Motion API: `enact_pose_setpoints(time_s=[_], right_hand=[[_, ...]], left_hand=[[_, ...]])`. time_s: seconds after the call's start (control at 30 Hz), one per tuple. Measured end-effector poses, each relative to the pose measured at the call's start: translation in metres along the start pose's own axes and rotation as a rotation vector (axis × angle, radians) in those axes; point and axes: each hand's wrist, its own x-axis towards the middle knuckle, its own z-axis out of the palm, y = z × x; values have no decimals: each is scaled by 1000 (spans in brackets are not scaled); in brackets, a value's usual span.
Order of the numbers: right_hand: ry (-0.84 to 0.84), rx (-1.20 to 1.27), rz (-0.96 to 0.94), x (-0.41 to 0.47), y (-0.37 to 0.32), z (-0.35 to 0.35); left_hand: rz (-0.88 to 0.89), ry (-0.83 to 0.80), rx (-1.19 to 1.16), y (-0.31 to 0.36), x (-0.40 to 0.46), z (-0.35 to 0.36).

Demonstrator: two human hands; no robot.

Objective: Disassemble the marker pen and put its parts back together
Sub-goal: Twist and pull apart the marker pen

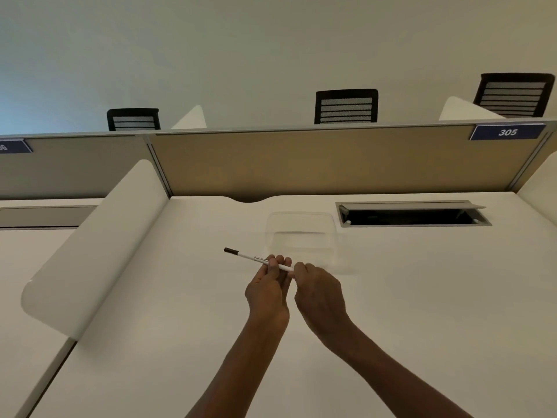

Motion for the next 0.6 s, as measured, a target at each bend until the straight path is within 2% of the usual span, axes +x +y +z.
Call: enact_pose_setpoints(time_s=[0.07, 0.13, 0.2, 0.27, 0.33, 0.4, 0.5, 0.6], right_hand=[[-245, 199, 127, 9, 4, -4], [-560, 762, 351, 22, 12, -15], [-738, 1275, 520, 30, 23, -28], [-867, 1480, 559, 33, 32, -37], [-969, 1562, 589, 33, 33, -40], [-985, 1626, 677, 33, 28, -39], [-815, 1487, 746, 31, 16, -29], [-559, 1114, 629, 29, 4, -21]], left_hand=[[-11, -70, 41, 4, 5, -5], [-28, -169, 67, 9, 12, -11], [-54, -261, 91, 16, 17, -14], [-76, -350, 120, 23, 19, -15], [-76, -411, 128, 26, 19, -13], [-46, -403, 96, 27, 21, -13], [15, -306, 80, 23, 21, -15], [77, -198, 110, 13, 16, -12]])
